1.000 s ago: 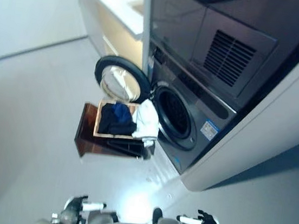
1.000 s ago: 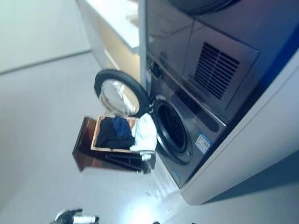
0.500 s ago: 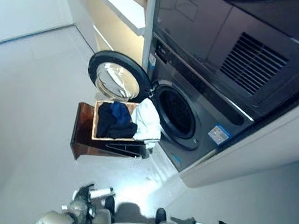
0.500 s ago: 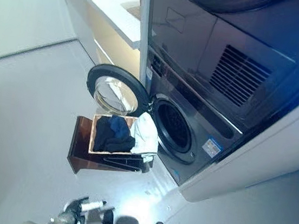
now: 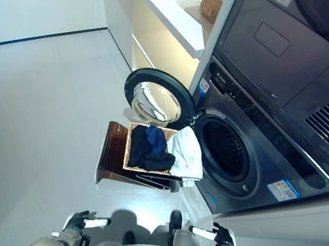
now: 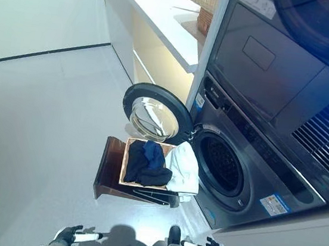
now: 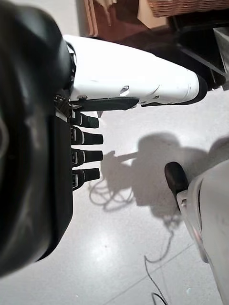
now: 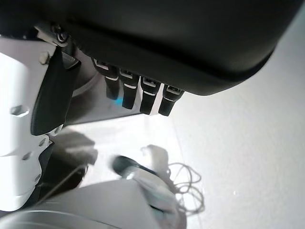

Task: Pick up the clothes and place them into the washing machine

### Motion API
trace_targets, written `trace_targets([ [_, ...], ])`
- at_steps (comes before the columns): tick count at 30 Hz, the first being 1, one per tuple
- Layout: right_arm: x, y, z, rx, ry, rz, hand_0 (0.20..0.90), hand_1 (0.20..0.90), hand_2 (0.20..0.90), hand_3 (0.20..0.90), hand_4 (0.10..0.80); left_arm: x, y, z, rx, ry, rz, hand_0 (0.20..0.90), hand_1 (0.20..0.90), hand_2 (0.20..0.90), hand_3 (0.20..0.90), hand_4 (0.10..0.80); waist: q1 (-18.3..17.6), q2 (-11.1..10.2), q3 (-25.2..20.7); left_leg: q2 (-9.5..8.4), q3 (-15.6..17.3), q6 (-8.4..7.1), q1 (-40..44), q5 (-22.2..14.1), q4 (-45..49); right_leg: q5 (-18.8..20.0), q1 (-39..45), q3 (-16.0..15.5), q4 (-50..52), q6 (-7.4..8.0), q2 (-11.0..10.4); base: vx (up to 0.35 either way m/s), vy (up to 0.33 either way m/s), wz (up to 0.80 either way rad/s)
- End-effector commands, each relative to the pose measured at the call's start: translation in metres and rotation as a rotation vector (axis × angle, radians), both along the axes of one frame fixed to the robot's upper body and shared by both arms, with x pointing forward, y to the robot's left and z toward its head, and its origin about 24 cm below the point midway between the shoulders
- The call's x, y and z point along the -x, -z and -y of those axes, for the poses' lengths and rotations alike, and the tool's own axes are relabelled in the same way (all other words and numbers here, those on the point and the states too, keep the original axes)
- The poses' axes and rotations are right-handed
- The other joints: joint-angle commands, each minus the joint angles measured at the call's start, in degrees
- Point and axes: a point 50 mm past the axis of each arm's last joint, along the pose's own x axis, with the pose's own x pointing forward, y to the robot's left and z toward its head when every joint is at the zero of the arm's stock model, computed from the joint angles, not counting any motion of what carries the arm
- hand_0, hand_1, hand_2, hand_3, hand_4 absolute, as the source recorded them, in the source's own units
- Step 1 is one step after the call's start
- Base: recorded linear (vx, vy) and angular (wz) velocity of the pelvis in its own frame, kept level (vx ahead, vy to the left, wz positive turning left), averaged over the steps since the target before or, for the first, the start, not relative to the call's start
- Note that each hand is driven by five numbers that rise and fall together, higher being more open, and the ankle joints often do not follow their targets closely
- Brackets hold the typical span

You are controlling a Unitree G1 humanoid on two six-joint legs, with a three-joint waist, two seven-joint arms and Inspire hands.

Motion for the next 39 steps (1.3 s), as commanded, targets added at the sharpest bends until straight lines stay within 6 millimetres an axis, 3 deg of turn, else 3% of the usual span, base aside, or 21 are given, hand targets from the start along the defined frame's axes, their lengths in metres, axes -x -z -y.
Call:
trace_targets([
  [1,0.007,-0.005,0.031,0.111,-0.019,-0.039,0.900,0.900,0.900,0.900,0.800,-0.024,-0.005,0.005,0.005,-0.009,0.077,0.900,0.900,0.900,0.900,0.800,-0.3,-0.3,1.0,2.32,-6.6,-5.58,-5.1,-3.5,8.7,2.6,5.8,-0.3,-2.9,-0.48,0.6,0.181,-0.205,0.32],
  [2,0.010,-0.007,0.039,0.128,0.004,-0.044,0.900,0.900,0.900,0.900,0.800,-0.028,-0.004,0.012,0.016,0.012,0.086,0.900,0.900,0.900,0.900,0.800,-1.1,-0.5,0.5,3.24,-7.9,-6.23,-5.0,-3.8,9.3,1.7,6.5,0.8,-1.3,-1.27,2.1,0.182,-0.178,0.28],
  [4,0.011,-0.009,0.046,0.138,0.033,-0.039,0.900,0.900,0.900,0.900,0.800,-0.030,-0.003,0.025,0.045,0.028,0.100,0.900,0.900,0.900,0.900,0.800,-1.4,-0.2,-0.7,3.63,-8.9,-6.63,-4.3,-3.1,7.7,1.9,7.7,-0.6,-2.5,-1.27,2.0,0.201,-0.172,0.43],
  [6,0.007,-0.011,0.051,0.153,0.027,-0.033,0.900,0.900,0.900,0.900,0.800,-0.043,-0.004,0.045,0.067,0.200,0.128,0.900,0.900,0.900,0.900,0.800,-1.6,0.3,-2.1,4.49,-9.2,-6.93,-3.6,-2.3,5.1,1.9,8.6,-1.2,-4.3,-1.13,2.3,0.136,-0.092,0.29],
  [10,-0.016,-0.019,0.055,0.175,-0.019,0.023,0.900,0.900,0.900,0.900,0.800,-0.055,-0.009,0.044,0.051,0.242,0.161,0.900,0.900,0.900,0.900,0.800,-1.4,1.2,-2.7,4.38,-9.1,-6.66,-3.2,-2.1,3.5,1.7,8.5,-0.7,-4.0,-0.94,2.4,0.055,-0.006,-0.10],
  [16,-0.024,-0.019,0.050,0.156,-0.023,0.055,0.900,0.900,0.900,0.900,0.800,-0.045,-0.005,0.044,0.059,0.237,0.126,0.900,0.900,0.900,0.900,0.800,-1.2,2.2,-3.0,3.61,-8.8,-6.09,-1.3,-2.3,1.0,2.0,9.3,0.2,-5.2,-0.35,1.5,0.043,0.039,-0.12],
  [19,-0.038,-0.024,0.049,0.162,-0.044,0.096,0.900,0.900,0.900,0.900,0.800,-0.038,-0.003,0.040,0.049,0.225,0.103,0.900,0.900,0.900,0.900,0.800,-0.9,2.9,-3.1,3.55,-8.3,-6.06,-1.4,-1.3,-0.8,2.6,8.1,0.3,-5.8,-0.04,1.3,-0.017,0.015,-0.03],
  [20,-0.046,-0.027,0.048,0.166,-0.056,0.112,0.900,0.900,0.900,0.900,0.800,-0.039,-0.004,0.036,0.035,0.213,0.103,0.900,0.900,0.900,0.900,0.800,-0.5,3.2,-2.7,3.98,-7.7,-6.14,-1.6,-0.8,-1.4,2.0,6.2,-0.4,-2.8,-0.01,1.6,-0.096,-0.029,-0.12],
  [22,-0.055,-0.030,0.045,0.169,-0.089,0.128,0.900,0.900,0.900,0.900,0.800,-0.035,-0.004,0.027,0.019,0.185,0.089,0.900,0.900,0.900,0.900,0.800,1.1,3.6,-2.3,5.15,-5.5,-6.71,-1.8,-0.4,-2.0,-0.6,4.6,-7.5,0.7,-0.53,0.8,-0.042,-0.098,-0.49],
  [25,-0.065,-0.031,0.035,0.186,-0.212,0.131,0.900,0.900,0.900,0.900,0.800,-0.026,-0.003,0.018,0.004,0.166,0.052,0.900,0.900,0.900,0.900,0.800,0.8,3.0,-1.7,6.41,-5.7,-7.45,-2.1,-1.6,3.7,-3.2,6.3,-6.7,1.3,-2.63,2.6,0.144,-0.184,-0.27],
  [27,-0.070,-0.032,0.028,0.183,-0.281,0.144,0.900,0.900,0.900,0.900,0.800,-0.024,-0.002,0.019,0.020,0.086,0.069,0.900,0.900,0.900,0.900,0.800,1.2,1.9,-0.5,6.70,-5.8,-8.65,-5.4,0.9,14.2,-3.5,8.7,-7.6,0.7,-4.01,3.0,0.115,-0.207,0.19],
  [29,-0.073,-0.032,0.023,0.183,-0.320,0.157,0.900,0.900,0.900,0.900,0.800,-0.032,-0.004,0.023,0.026,0.046,0.119,0.900,0.900,0.900,0.900,0.800,2.6,0.2,1.6,4.89,-8.2,-9.14,-11.2,3.4,22.3,-3.5,10.3,-8.1,-0.5,-4.72,2.4,0.016,-0.168,0.11],
  [32,-0.077,-0.033,0.022,0.201,-0.363,0.156,0.900,0.900,0.900,0.900,0.800,-0.040,-0.005,0.035,0.038,0.151,0.138,0.900,0.900,0.900,0.900,0.800,2.9,-0.5,1.9,3.25,-8.7,-8.46,-15.2,1.1,17.6,-3.5,11.6,-8.0,-2.9,-3.91,1.7,0.084,-0.009,0.21],
  [34,-0.086,-0.039,0.025,0.248,-0.402,0.175,0.900,0.900,0.900,0.900,0.800,-0.049,-0.008,0.033,0.008,0.165,0.170,0.900,0.900,0.900,0.900,0.800,3.8,1.5,2.4,7.74,-8.0,-9.64,-17.6,7.8,5.2,-4.1,11.9,-7.5,-3.1,-2.79,2.4,0.116,0.149,0.10],
  [35,-0.088,-0.040,0.025,0.262,-0.443,0.176,0.900,0.900,0.900,0.900,0.800,-0.046,-0.008,0.032,0.005,0.163,0.160,0.900,0.900,0.900,0.900,0.800,4.0,1.8,2.1,7.93,-7.8,-9.29,-15.5,6.3,3.9,-4.7,12.1,-7.1,-2.3,-2.61,2.4,0.130,0.149,0.11],
  [39,-0.103,-0.046,0.016,0.299,-0.514,0.189,0.900,0.900,0.900,0.900,0.800,-0.048,-0.009,0.030,-0.015,0.185,0.164,0.900,0.900,0.900,0.900,0.800,4.1,2.4,1.8,6.33,-7.0,-8.61,-15.8,6.3,3.3,-2.9,11.5,-6.5,-4.0,-1.85,0.8,0.043,0.124,-0.48],
])
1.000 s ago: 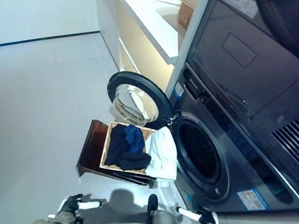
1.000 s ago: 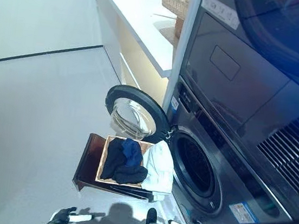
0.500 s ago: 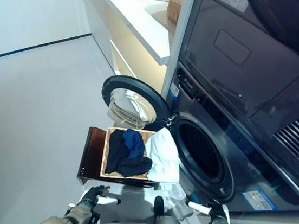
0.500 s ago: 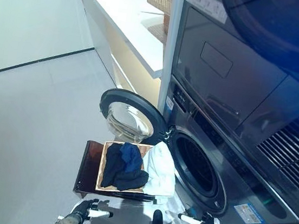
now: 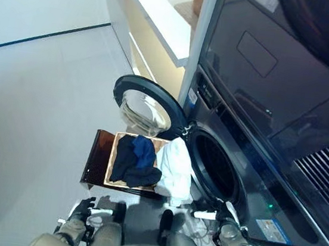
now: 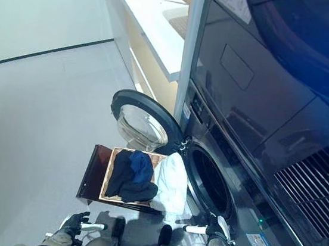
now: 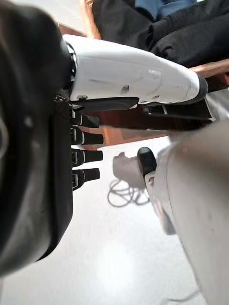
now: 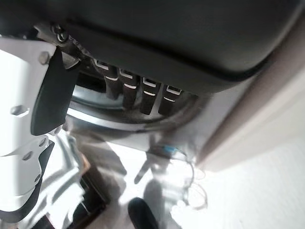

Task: Pick up the clothes and place them into the washing machine

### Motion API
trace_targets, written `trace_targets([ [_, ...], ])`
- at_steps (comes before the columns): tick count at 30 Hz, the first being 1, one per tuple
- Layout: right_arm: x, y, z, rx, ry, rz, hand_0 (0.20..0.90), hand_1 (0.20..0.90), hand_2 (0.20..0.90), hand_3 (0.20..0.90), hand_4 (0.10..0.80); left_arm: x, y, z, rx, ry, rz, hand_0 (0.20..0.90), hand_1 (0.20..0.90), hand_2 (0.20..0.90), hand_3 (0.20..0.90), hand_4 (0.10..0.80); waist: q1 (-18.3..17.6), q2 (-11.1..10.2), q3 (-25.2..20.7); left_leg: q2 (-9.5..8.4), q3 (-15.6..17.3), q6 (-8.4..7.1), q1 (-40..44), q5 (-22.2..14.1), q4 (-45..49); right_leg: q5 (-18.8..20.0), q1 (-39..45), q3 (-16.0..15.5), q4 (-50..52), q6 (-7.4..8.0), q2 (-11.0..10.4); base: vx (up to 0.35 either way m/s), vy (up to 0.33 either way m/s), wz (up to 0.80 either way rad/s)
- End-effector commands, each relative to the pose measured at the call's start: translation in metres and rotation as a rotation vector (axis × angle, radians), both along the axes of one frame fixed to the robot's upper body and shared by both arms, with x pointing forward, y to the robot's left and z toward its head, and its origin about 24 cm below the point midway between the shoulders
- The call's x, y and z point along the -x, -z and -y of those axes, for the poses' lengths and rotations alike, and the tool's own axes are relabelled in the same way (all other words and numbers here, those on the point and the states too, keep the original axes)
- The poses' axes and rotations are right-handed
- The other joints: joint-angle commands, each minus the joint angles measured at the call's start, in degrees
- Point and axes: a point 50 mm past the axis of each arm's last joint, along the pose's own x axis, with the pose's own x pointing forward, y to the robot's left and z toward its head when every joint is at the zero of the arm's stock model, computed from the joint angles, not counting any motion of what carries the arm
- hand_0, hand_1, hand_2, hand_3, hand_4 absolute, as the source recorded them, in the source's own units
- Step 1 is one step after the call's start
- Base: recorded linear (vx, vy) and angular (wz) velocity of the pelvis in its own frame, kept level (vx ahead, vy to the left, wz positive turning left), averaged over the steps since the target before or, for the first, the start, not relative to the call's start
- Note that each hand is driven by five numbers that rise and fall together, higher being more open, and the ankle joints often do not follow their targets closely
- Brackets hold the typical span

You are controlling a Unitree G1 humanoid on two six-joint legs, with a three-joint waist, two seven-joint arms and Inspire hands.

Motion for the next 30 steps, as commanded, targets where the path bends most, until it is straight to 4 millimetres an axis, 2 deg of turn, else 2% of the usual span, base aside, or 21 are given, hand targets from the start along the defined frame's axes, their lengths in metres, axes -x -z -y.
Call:
trace_targets([
  [1,-0.030,-0.016,-0.001,0.049,-0.044,0.092,0.900,0.900,0.900,0.900,0.800,-0.016,-0.003,0.015,-0.003,0.043,0.055,0.900,0.900,0.900,0.900,0.800,0.3,-1.1,0.7,-2.94,0.2,2.58,-0.2,1.4,-0.3,-3.5,1.2,4.5,3.7,5.93,-6.2,0.022,0.095,-0.49],
  [3,-0.054,-0.028,-0.014,0.084,-0.139,0.160,0.900,0.900,0.900,0.900,0.800,-0.022,-0.006,0.013,-0.013,0.037,0.081,0.900,0.900,0.900,0.900,0.800,0.9,-1.2,1.1,-3.34,1.1,2.87,0.2,1.6,-1.6,-2.3,0.5,5.4,2.2,6.30,-6.9,0.013,0.081,-0.25],
  [8,-0.107,-0.066,-0.045,0.064,-0.174,0.384,0.900,0.900,0.900,0.900,0.800,-0.035,-0.010,0.024,-0.027,0.047,0.147,0.900,0.900,0.900,0.900,0.800,1.3,-1.4,3.3,-2.75,1.8,2.67,0.2,2.7,-3.2,-1.8,-1.1,5.3,2.2,6.61,-6.7,-0.008,0.010,-0.08],
  [9,-0.107,-0.066,-0.045,0.064,-0.174,0.384,0.900,0.900,0.900,0.900,0.800,-0.035,-0.010,0.024,-0.027,0.047,0.147,0.900,0.900,0.900,0.900,0.800,1.3,-1.4,3.3,-2.75,1.8,2.67,0.2,2.7,-3.2,-1.8,-1.1,5.3,2.2,6.61,-6.7,0.000,0.000,0.00],
  [11,-0.125,-0.082,-0.065,0.065,-0.230,0.464,0.900,0.900,0.900,0.900,0.800,-0.039,-0.012,0.026,-0.034,0.043,0.165,0.900,0.900,0.900,0.900,0.800,1.5,-1.6,3.8,-2.45,1.7,2.57,0.4,3.2,-4.1,-1.6,-1.4,5.1,2.2,6.76,-6.6,0.001,0.005,0.02],
  [13,-0.129,-0.086,-0.070,0.063,-0.246,0.481,0.900,0.900,0.900,0.900,0.800,-0.040,-0.012,0.027,-0.038,0.042,0.169,0.900,0.900,0.900,0.900,0.800,1.6,-1.7,3.9,-2.40,1.5,2.54,0.7,3.3,-4.5,-1.7,-1.3,5.1,2.1,6.89,-6.6,0.008,0.003,0.02],
  [14,-0.139,-0.100,-0.086,0.072,-0.315,0.549,0.900,0.900,0.900,0.900,0.800,-0.042,-0.013,0.027,-0.047,0.043,0.175,0.900,0.900,0.900,0.900,0.800,1.8,-1.9,3.9,-2.28,1.4,2.46,0.8,3.5,-5.3,-1.7,-1.4,4.8,2.1,7.14,-6.6,0.002,0.008,0.06],
  [16,-0.143,-0.105,-0.091,0.081,-0.346,0.573,0.900,0.900,0.900,0.900,0.800,-0.043,-0.013,0.027,-0.050,0.042,0.183,0.900,0.900,0.900,0.900,0.800,1.8,-1.9,3.9,-2.24,1.2,2.40,0.8,3.6,-5.6,-1.7,-1.4,4.7,2.1,7.22,-6.6,0.001,0.004,0.02],
  [17,-0.150,-0.114,-0.101,0.118,-0.416,0.606,0.900,0.900,0.900,0.900,0.800,-0.045,-0.015,0.026,-0.057,0.034,0.194,0.900,0.900,0.900,0.900,0.800,2.0,-2.0,4.1,-2.22,1.0,2.28,0.7,3.8,-5.8,-1.7,-1.6,4.4,2.2,7.32,-6.7,-0.031,-0.001,0.00],
  [19,-0.152,-0.117,-0.103,0.132,-0.434,0.617,0.900,0.900,0.900,0.900,0.800,-0.047,-0.016,0.027,-0.059,0.034,0.203,0.900,0.900,0.900,0.900,0.800,2.2,-2.0,4.2,-2.24,0.9,2.28,0.6,3.8,-5.8,-1.6,-1.6,4.1,2.2,7.45,-6.8,-0.024,0.000,0.04],
  [20,-0.156,-0.121,-0.111,0.150,-0.479,0.623,0.900,0.900,0.900,0.900,0.800,-0.047,-0.016,0.026,-0.065,0.041,0.203,0.900,0.900,0.900,0.900,0.800,2.7,-2.1,4.2,-2.29,0.4,2.23,0.5,3.8,-5.8,-1.5,-1.5,3.5,2.1,7.65,-7.1,-0.011,0.005,0.10],
  [23,-0.157,-0.122,-0.116,0.148,-0.494,0.625,0.900,0.900,0.900,0.900,0.800,-0.047,-0.016,0.025,-0.071,0.043,0.199,0.900,0.900,0.900,0.900,0.800,2.9,-2.2,4.2,-2.39,0.1,2.19,0.3,3.8,-5.8,-1.3,-1.4,3.1,2.1,7.78,-7.2,-0.023,0.005,0.20],
  [24,-0.156,-0.122,-0.124,0.144,-0.525,0.624,0.900,0.900,0.900,0.900,0.800,-0.047,-0.016,0.024,-0.074,0.041,0.197,0.900,0.900,0.900,0.900,0.800,3.2,-2.3,4.2,-2.42,-0.1,2.21,0.2,3.8,-5.8,-1.3,-1.5,2.8,2.3,7.94,-7.4,-0.016,0.013,0.08],
  [30,-0.156,-0.127,-0.143,0.120,-0.596,0.646,0.900,0.900,0.900,0.900,0.800,-0.048,-0.017,0.023,-0.081,0.046,0.201,0.900,0.900,0.900,0.900,0.800,3.7,-2.9,4.4,-2.46,-0.6,2.33,0.1,3.8,-5.8,-1.4,-1.6,2.4,2.9,8.10,-7.5,-0.007,0.004,0.03],
])
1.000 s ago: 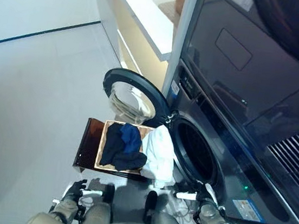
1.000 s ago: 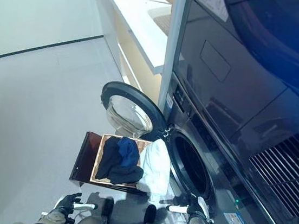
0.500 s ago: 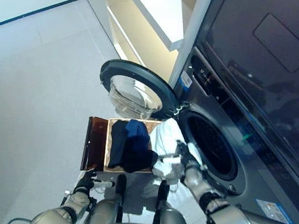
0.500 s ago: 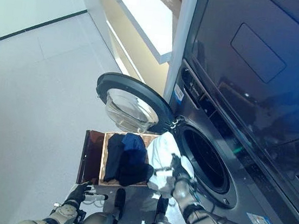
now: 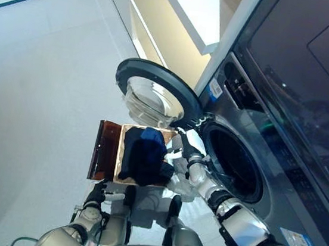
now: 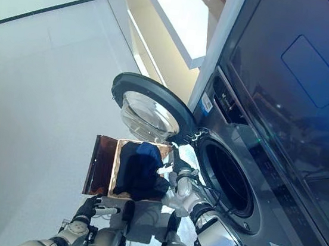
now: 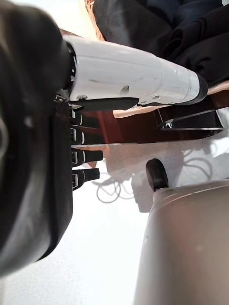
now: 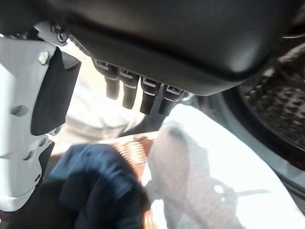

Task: Pick up the clothes and place them into the washing machine

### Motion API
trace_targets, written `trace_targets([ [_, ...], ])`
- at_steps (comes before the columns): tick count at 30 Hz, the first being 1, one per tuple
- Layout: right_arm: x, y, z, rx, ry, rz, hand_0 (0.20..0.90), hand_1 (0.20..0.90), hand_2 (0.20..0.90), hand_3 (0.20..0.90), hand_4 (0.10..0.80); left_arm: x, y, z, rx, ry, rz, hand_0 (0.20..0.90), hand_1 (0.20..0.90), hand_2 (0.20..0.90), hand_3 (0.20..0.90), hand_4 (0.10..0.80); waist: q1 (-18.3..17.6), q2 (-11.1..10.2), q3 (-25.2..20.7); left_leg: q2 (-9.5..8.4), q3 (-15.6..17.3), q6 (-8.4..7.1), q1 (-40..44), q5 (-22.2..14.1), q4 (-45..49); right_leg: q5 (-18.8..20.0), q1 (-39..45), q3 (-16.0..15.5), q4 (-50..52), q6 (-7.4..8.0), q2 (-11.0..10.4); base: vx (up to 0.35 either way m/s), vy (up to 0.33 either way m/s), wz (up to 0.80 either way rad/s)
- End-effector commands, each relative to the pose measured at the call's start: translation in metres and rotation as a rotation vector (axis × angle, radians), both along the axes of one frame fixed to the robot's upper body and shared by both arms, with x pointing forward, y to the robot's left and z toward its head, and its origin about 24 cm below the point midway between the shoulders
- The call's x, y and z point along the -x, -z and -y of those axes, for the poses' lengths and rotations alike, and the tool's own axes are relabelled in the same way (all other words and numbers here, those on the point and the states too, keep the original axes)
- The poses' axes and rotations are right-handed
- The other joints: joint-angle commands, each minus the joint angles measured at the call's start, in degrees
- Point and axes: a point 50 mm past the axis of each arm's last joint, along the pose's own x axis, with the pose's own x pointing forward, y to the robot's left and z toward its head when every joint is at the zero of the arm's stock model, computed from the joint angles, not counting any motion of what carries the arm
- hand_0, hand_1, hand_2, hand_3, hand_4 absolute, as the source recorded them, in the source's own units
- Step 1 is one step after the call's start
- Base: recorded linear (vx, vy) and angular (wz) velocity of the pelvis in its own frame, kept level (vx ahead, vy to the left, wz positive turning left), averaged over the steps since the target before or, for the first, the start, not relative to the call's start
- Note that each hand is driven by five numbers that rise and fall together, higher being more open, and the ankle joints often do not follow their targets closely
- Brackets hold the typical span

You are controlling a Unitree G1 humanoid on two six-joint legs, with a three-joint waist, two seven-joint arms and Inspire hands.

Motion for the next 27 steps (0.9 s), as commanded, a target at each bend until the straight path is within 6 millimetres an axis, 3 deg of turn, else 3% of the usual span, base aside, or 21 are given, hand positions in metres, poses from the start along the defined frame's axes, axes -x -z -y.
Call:
trace_targets([
  [1,-0.026,-0.038,-0.032,0.000,-0.119,0.155,0.900,0.900,0.900,0.900,0.800,-0.007,-0.004,-0.007,-0.062,0.018,0.025,0.900,0.900,0.900,0.900,0.800,0.8,-1.3,-1.0,2.14,-1.1,-3.99,-0.4,-0.8,-0.5,-3.6,-0.9,1.8,5.9,3.01,-3.8,-0.002,-0.007,0.03],
  [8,-0.025,-0.035,-0.041,-0.026,-0.136,0.107,0.900,0.900,0.900,0.900,0.800,-0.013,-0.007,-0.011,-0.070,0.015,0.034,0.900,0.900,0.900,0.900,0.800,1.8,-1.9,0.1,2.43,-2.4,-4.18,-1.2,-0.2,-0.5,-4.2,-1.4,1.0,6.7,2.86,-3.6,-0.005,-0.017,0.11],
  [15,-0.035,-0.047,-0.038,-0.045,-0.110,0.128,0.900,0.900,0.900,0.900,0.800,-0.023,-0.013,-0.013,-0.054,-0.021,0.082,0.900,0.900,0.900,0.900,0.800,2.8,-1.1,3.0,2.28,-3.6,-4.02,-3.2,0.8,-0.5,-4.7,-3.7,0.3,8.8,2.58,-3.8,-0.036,0.002,0.14],
  [17,-0.044,-0.061,-0.031,-0.087,-0.065,0.172,0.900,0.900,0.900,0.900,0.800,-0.035,-0.020,-0.014,-0.010,-0.088,0.161,0.900,0.900,0.900,0.900,0.800,3.4,-0.3,5.3,2.21,-4.2,-4.03,-4.9,1.6,-0.3,-4.7,-5.4,-0.2,10.0,2.48,-4.0,-0.082,0.024,0.14],
  [22,-0.057,-0.073,-0.011,-0.058,0.008,0.212,0.900,0.900,0.900,0.900,0.800,-0.046,-0.029,-0.014,0.041,-0.161,0.243,0.900,0.900,0.900,0.900,0.800,4.5,0.7,7.2,1.74,-5.6,-3.97,-7.3,2.5,-0.5,-4.1,-7.3,-1.3,10.3,2.74,-4.5,-0.041,0.014,0.18],
  [27,-0.078,-0.109,-0.001,-0.018,0.040,0.311,0.900,0.900,0.900,0.900,0.800,-0.060,-0.040,-0.021,0.097,-0.267,0.339,0.900,0.900,0.900,0.900,0.800,5.5,1.1,9.9,1.30,-6.1,-4.02,-10.2,3.5,-0.5,-3.2,-10.7,-1.1,10.9,2.69,-4.7,-0.061,0.030,0.05],
])
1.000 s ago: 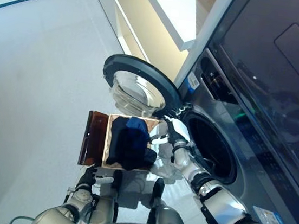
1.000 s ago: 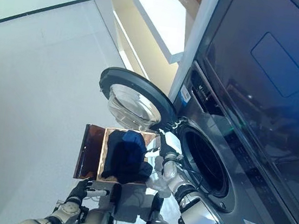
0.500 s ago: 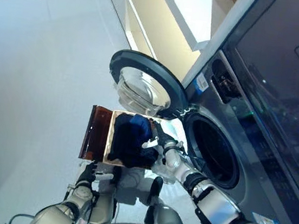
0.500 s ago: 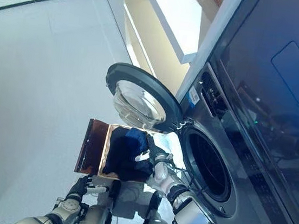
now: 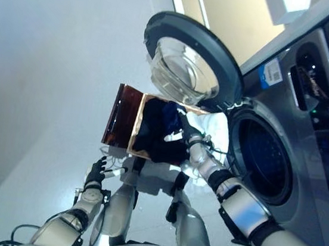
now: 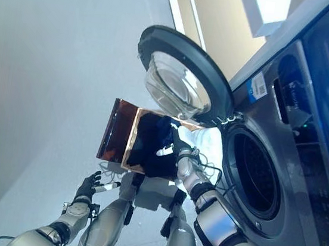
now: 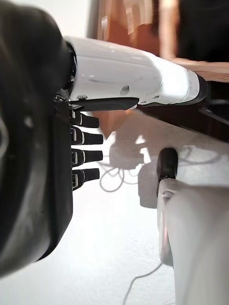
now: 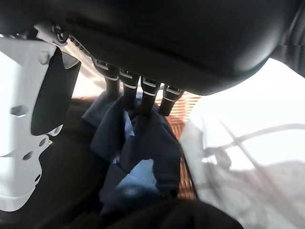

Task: Pick up the clothes and place them into the washing machine

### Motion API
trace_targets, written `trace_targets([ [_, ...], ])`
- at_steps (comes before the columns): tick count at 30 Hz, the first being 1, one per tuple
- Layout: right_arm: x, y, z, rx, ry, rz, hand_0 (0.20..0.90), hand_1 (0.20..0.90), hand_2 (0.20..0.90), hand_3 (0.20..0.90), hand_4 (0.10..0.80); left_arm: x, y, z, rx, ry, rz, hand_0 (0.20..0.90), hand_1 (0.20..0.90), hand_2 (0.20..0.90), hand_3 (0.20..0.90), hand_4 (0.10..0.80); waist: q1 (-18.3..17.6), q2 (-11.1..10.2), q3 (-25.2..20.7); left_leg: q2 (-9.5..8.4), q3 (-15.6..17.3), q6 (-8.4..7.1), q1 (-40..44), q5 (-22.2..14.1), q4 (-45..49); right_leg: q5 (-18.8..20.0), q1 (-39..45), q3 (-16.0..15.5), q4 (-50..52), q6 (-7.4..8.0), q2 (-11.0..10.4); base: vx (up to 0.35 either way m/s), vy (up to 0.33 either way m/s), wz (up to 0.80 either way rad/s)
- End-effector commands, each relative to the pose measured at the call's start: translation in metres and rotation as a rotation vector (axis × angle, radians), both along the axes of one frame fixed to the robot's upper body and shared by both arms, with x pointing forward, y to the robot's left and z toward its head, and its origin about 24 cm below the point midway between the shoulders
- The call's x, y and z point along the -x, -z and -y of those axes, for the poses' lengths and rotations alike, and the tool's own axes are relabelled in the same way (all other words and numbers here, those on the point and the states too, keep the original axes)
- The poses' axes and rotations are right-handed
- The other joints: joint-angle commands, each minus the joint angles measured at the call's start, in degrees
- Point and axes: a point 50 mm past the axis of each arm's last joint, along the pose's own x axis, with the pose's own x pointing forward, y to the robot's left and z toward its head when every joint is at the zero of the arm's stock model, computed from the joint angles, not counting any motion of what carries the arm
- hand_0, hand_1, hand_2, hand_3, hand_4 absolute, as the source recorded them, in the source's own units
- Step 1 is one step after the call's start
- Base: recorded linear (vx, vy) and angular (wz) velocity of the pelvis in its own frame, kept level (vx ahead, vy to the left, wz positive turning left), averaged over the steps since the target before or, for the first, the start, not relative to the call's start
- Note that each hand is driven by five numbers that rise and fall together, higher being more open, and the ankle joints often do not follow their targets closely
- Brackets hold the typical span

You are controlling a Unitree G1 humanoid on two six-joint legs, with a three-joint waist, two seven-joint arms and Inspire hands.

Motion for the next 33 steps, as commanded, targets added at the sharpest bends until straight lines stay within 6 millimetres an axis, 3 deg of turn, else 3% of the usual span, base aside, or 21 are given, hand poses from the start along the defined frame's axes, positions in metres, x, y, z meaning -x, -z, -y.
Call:
trace_targets([
  [1,-0.031,-0.057,-0.002,-0.022,0.046,0.199,0.900,0.900,0.900,0.900,0.800,-0.011,-0.012,-0.011,-0.007,-0.078,0.101,0.900,0.900,0.900,0.900,0.800,1.1,0.2,-0.8,1.56,-0.3,-3.41,-1.9,1.6,-2.6,-2.3,-5.5,2.8,9.0,2.85,-4.7,-0.037,0.023,0.06],
  [2,-0.031,-0.058,-0.002,-0.022,0.046,0.199,0.900,0.900,0.900,0.900,0.800,-0.011,-0.012,-0.011,-0.007,-0.078,0.102,0.900,0.900,0.900,0.900,0.800,1.1,0.2,-0.9,1.56,-0.3,-3.41,-1.9,1.6,-2.6,-2.3,-5.6,2.9,9.0,2.85,-4.7,-0.051,0.035,0.06],
  [9,-0.053,-0.111,0.018,0.032,0.125,0.331,0.900,0.900,0.900,0.900,0.800,-0.038,-0.033,-0.003,0.029,-0.062,0.231,0.900,0.900,0.900,0.900,0.800,1.7,1.3,3.1,0.85,-0.8,-3.26,-5.9,2.8,-2.0,-1.6,-9.7,3.2,9.9,2.61,-5.3,-0.061,0.024,0.03],
  [15,-0.062,-0.143,0.041,0.107,0.193,0.400,0.900,0.900,0.900,0.900,0.800,-0.062,-0.057,0.015,0.074,-0.010,0.360,0.900,0.900,0.900,0.900,0.800,1.9,2.2,5.5,0.34,-1.8,-3.56,-9.5,4.0,-2.2,-1.6,-13.1,2.6,10.8,2.50,-5.9,-0.042,0.017,0.03],
  [21,-0.063,-0.148,0.052,0.133,0.216,0.388,0.900,0.900,0.900,0.900,0.800,-0.071,-0.068,0.023,0.090,0.025,0.410,0.900,0.900,0.900,0.900,0.800,2.1,2.5,5.5,-0.08,-2.3,-3.64,-12.3,4.5,-2.2,-1.5,-15.3,1.9,10.9,2.54,-6.0,-0.004,0.007,0.04],
  [33,-0.061,-0.130,0.040,0.060,0.181,0.300,0.900,0.900,0.900,0.900,0.800,-0.076,-0.071,0.029,0.102,0.038,0.408,0.900,0.900,0.900,0.900,0.800,1.8,2.0,5.5,-0.02,-1.6,-3.87,-12.7,4.1,-1.5,-1.4,-15.0,1.0,10.3,2.68,-6.4,0.005,-0.001,0.00],
])
